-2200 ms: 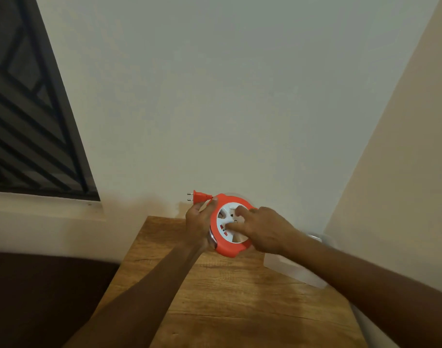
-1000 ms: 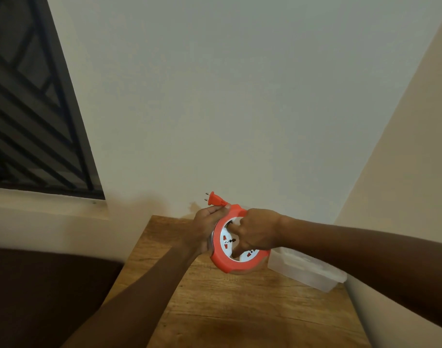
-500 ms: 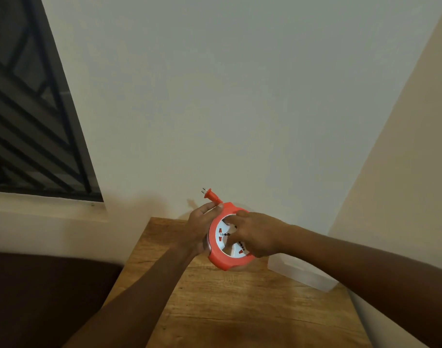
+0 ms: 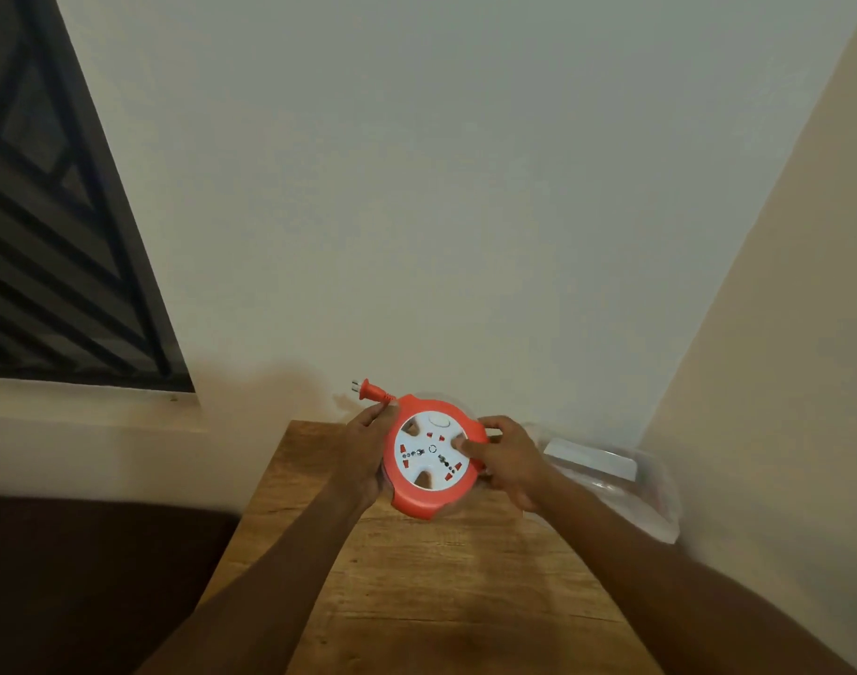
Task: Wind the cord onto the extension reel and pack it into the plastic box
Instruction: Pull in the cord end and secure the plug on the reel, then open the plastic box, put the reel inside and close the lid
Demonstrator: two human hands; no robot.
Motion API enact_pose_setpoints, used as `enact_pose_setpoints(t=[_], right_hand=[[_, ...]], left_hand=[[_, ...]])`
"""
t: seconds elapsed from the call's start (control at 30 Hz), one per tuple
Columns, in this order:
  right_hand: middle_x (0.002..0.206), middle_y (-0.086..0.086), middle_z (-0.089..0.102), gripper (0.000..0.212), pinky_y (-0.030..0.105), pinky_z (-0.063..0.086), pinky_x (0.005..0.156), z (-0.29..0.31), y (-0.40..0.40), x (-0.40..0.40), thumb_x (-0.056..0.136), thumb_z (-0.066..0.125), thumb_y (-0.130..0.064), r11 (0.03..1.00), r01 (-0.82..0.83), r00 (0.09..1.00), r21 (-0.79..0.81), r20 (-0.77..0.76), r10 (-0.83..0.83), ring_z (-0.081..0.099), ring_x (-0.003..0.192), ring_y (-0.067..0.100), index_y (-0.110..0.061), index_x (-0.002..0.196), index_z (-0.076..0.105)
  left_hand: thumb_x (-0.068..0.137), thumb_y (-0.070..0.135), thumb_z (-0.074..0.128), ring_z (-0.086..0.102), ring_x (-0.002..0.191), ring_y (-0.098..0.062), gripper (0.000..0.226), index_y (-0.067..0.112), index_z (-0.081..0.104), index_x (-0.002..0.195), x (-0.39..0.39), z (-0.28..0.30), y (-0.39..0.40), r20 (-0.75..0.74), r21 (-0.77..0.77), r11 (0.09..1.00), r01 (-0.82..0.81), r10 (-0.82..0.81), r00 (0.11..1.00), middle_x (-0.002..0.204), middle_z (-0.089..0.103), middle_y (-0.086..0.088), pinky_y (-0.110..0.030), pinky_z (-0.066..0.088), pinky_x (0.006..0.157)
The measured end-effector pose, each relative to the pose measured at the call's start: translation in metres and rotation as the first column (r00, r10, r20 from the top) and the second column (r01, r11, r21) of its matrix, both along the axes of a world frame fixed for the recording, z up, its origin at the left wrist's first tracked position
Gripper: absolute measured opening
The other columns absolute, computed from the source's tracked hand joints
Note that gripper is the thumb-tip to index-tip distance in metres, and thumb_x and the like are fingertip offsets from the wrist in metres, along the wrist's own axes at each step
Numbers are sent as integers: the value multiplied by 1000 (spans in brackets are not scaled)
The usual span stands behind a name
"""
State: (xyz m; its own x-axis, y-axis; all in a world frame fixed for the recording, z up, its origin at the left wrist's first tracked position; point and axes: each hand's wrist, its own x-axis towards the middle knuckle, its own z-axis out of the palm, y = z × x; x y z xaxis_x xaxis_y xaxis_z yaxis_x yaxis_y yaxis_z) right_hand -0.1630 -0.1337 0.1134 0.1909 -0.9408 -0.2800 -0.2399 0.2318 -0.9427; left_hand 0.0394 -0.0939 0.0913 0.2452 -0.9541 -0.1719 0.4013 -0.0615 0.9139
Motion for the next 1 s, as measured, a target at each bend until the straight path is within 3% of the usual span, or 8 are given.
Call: enact_pose_setpoints(t=[0.1,0.23,0.37,0.43,0.53,0.63,0.83,1.0], right_hand=[[110,9,68,48,46,63,69,-27,7,21,77,86,-19,996,89,996,21,13,-89,72,89,26,-15,115,56],[104,11,70,45,49,62,72,-60,13,52,72,89,-15,980,195,981,38,-12,-195,71,88,27,-9,106,60],[103,10,71,48,48,61,77,-84,15,74,70,90,-17,958,273,962,89,-54,-269,71,90,28,-7,108,63],[105,12,71,43,49,61,79,-96,11,81,74,86,-9,956,270,963,113,-33,-268,71,92,30,-5,111,65],[113,19,70,40,50,58,87,-109,5,90,79,76,6,954,263,963,141,17,-268,69,99,34,1,117,65],[115,17,70,42,47,59,85,-118,2,97,81,74,7,959,243,969,145,3,-246,69,99,32,-1,121,65],[120,13,68,52,45,60,83,-136,-2,108,80,69,13,972,177,984,151,-35,-174,68,102,27,-3,128,60],[109,14,73,50,43,61,80,-153,-5,116,78,60,18,991,104,990,89,-102,-95,70,96,28,-1,124,65]], left_hand=[[103,24,64,79,72,-28,22,5,74,106,17,-17,0,217,101,995,-16,-7,976,91,81,-15,-36,64,62],[90,-2,70,74,61,-22,6,4,72,90,40,-40,5,267,279,960,22,-100,958,83,77,-14,-26,57,48],[90,-8,69,74,85,-36,13,1,71,99,52,-70,15,256,334,941,-46,-44,966,102,76,-21,-37,61,65],[92,-9,68,73,95,-41,18,-4,71,109,59,-84,19,227,344,931,-121,43,973,107,75,-24,-42,61,75],[94,-13,60,70,95,-38,23,-8,70,114,69,-99,23,207,342,922,-182,114,972,111,72,-23,-46,60,79],[94,-11,60,71,105,-41,26,-5,71,118,77,-110,24,236,344,920,-186,107,966,116,73,-21,-54,61,92],[92,-11,61,73,103,-35,32,12,74,110,89,-123,17,334,360,910,-206,81,939,112,75,-14,-53,63,91],[94,-7,63,73,103,-31,36,8,72,126,99,-139,20,417,372,896,-242,71,906,103,74,-3,-55,63,92]])
